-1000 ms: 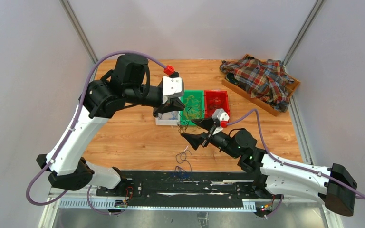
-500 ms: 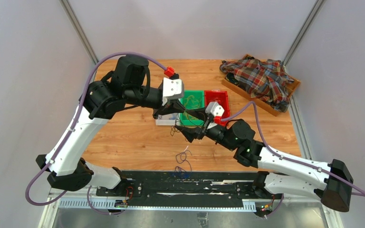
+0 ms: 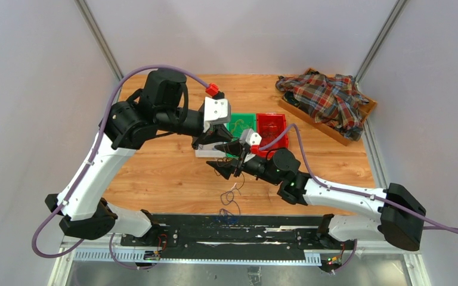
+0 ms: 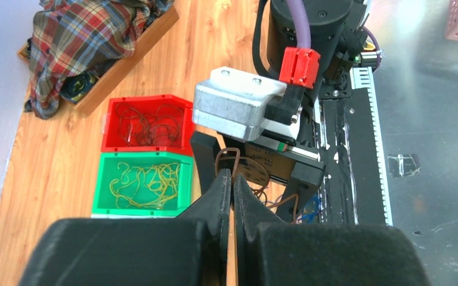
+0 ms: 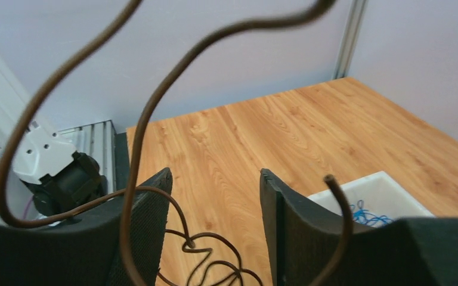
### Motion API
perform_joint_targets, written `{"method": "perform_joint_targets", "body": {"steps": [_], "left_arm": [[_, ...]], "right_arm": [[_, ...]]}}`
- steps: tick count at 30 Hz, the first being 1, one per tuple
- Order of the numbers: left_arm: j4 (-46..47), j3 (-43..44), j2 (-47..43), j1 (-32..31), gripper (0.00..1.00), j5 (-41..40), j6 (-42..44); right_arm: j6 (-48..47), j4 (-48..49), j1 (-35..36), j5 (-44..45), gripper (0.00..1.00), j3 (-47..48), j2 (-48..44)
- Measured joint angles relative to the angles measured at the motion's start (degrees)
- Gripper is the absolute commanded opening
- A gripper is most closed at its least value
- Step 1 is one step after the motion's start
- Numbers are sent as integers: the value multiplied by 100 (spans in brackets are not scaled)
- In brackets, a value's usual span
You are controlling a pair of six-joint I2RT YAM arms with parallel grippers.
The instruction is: Untangle the cables
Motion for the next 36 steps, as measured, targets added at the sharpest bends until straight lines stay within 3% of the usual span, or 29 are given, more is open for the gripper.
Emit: {"method": "perform_joint_targets", "body": {"steps": [8, 22, 26, 32, 36], "left_arm": [[-13, 339, 0, 0, 0, -39, 0], [-33, 1178, 90, 0, 0, -295, 26], [-37, 1342, 157, 0, 0, -343, 28], [-48, 1504, 262, 0, 0, -452, 76], [-44, 1580, 372, 0, 1, -529, 120]], "right_arm": [[299, 433, 7, 66, 35, -435, 122], [382, 317, 2, 1316, 29, -2350, -765], [396, 157, -2, 1591, 34, -2636, -1231], [490, -352, -13, 1906, 63, -3045, -2011], [581, -772, -39, 1969, 68, -3233, -2677]]}}
